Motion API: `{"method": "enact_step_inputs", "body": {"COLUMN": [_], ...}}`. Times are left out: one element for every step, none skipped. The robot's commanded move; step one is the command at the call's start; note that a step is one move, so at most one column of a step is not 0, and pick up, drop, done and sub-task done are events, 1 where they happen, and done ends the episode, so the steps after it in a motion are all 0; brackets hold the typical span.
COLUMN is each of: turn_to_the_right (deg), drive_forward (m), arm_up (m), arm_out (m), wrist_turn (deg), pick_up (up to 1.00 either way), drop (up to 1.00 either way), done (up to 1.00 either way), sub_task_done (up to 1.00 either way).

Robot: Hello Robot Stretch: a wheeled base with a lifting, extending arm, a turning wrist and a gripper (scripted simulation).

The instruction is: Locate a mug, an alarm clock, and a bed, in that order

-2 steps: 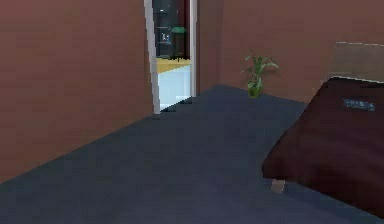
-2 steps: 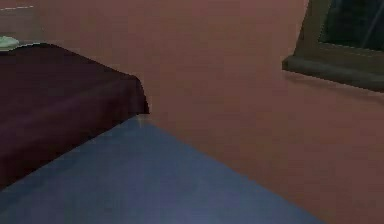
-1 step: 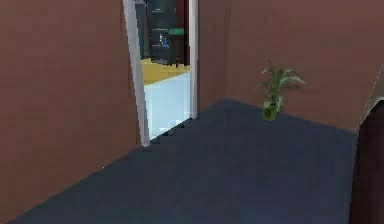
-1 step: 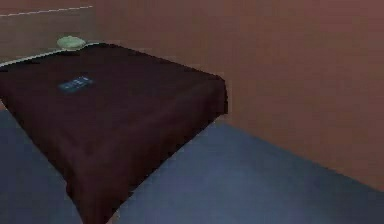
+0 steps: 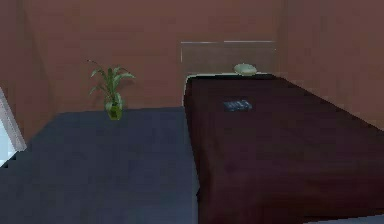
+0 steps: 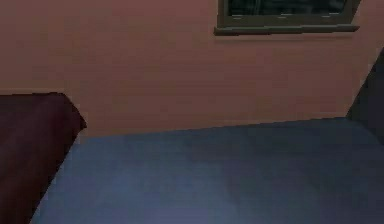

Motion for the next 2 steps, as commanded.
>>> {"method": "enact_step_inputs", "body": {"turn_to_the_right": [18.0, 0.0], "drive_forward": [0.0, 0.0], "arm_up": [0.0, 0.0], "arm_out": [0.0, 0.0], "wrist_turn": [0.0, 0.0], "pick_up": [0.0, 0.0], "drop": [0.0, 0.0], "done": [0.0, 1.0], "sub_task_done": [0.0, 0.0]}}
